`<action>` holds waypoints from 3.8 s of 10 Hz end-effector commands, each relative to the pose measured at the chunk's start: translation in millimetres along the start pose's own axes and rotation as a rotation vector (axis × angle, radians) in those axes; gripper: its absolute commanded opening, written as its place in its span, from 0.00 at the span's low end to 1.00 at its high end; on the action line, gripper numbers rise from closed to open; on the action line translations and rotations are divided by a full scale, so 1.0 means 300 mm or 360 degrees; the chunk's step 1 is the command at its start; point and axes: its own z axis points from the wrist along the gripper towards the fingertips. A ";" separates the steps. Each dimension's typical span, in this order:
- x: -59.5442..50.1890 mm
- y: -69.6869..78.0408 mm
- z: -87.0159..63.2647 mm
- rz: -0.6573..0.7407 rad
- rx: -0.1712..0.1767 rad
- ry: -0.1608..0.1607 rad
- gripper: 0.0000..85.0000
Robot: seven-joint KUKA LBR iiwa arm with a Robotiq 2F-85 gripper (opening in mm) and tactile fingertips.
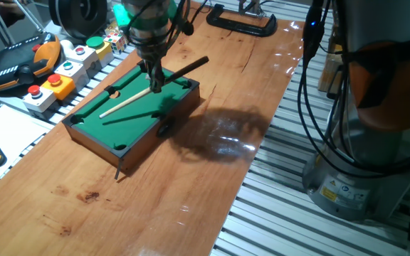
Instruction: Hit the pool ball
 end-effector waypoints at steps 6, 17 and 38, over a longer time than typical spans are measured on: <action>-0.014 0.023 0.016 -0.0282 0.0045 0.0040 0.01; -0.006 0.079 0.092 -0.0510 0.0146 0.0147 0.01; 0.028 0.156 0.197 -0.0744 0.0246 0.0293 0.01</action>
